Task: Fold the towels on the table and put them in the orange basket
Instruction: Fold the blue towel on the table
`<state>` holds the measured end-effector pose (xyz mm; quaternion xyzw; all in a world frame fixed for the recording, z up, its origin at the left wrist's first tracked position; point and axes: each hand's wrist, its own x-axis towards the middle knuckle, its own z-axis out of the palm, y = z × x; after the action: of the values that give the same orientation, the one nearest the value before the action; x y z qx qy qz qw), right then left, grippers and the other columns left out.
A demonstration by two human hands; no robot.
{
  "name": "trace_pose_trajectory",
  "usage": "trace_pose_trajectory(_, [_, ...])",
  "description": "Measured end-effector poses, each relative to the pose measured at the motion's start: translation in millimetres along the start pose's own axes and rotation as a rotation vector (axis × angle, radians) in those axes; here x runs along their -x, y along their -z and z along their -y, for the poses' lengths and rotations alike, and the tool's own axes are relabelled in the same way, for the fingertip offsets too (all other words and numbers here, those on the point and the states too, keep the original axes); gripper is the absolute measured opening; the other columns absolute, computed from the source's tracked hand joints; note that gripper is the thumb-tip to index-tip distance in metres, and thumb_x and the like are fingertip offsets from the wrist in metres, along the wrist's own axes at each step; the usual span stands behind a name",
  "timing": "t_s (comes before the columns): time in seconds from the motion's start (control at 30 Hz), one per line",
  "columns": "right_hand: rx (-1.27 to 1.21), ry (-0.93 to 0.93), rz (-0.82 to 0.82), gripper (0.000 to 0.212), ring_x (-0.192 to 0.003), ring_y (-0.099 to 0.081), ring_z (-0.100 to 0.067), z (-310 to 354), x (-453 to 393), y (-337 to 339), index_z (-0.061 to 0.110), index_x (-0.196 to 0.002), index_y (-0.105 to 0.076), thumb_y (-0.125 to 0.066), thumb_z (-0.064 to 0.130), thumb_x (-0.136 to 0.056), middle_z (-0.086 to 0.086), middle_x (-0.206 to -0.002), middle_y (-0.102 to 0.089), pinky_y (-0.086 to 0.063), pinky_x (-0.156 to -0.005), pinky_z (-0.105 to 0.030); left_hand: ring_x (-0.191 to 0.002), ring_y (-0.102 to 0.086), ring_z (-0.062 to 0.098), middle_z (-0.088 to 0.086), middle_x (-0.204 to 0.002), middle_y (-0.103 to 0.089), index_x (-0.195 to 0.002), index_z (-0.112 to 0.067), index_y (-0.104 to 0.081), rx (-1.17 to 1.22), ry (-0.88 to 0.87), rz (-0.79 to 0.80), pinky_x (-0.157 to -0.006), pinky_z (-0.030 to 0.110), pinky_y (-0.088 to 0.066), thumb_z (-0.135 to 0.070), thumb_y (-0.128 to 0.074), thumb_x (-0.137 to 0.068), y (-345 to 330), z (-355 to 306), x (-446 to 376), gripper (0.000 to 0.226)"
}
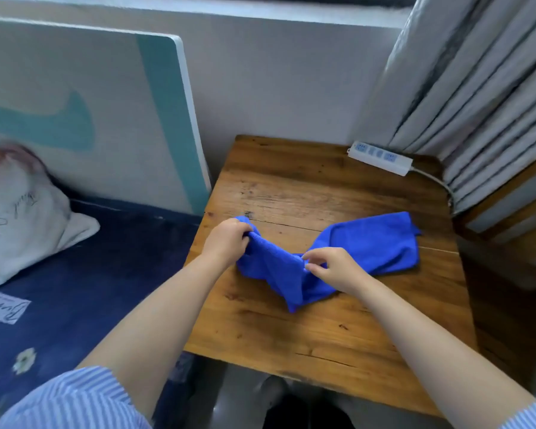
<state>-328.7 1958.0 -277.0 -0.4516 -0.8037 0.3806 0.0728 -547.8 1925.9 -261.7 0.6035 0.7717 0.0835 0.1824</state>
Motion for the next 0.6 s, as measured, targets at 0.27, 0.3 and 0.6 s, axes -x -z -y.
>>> trace_pose_trajectory(0.27, [0.500,-0.116,0.089,0.045,-0.128,-0.039,-0.020,-51,-41,-17,0.018,-0.132,-0.045,-0.052,0.022,-0.089,-0.002,-0.135,-0.047,-0.034,-0.104,-0.035,-0.129,-0.038,0.031,0.012,-0.146,-0.029,-0.139,-0.011,-0.032,0.012,0.363,0.105,-0.098,0.039,-0.038,-0.016,-0.047,-0.091,-48,54,21,0.050])
trace_pose_trajectory(0.3, [0.582,-0.126,0.119,0.051,-0.133,-0.031,-0.018,-56,-48,-23,0.021,-0.137,-0.038,-0.052,0.025,-0.088,-0.001,-0.142,-0.039,-0.028,-0.109,-0.040,-0.127,-0.040,0.031,0.012,-0.142,-0.036,-0.136,-0.009,-0.036,0.043,0.400,0.164,-0.098,0.037,-0.038,-0.019,-0.047,-0.091,-62,54,29,0.047])
trace_pose_trajectory(0.6, [0.744,-0.133,0.228,0.056,-0.143,-0.008,-0.022,-78,-86,-45,0.025,-0.143,-0.022,-0.047,0.026,-0.092,0.004,-0.149,-0.028,-0.003,-0.111,-0.060,-0.123,-0.049,0.029,0.016,-0.132,-0.052,-0.125,0.001,-0.049,0.448,0.704,0.371,-0.098,0.031,-0.039,-0.031,-0.047,-0.094,-140,12,44,0.045])
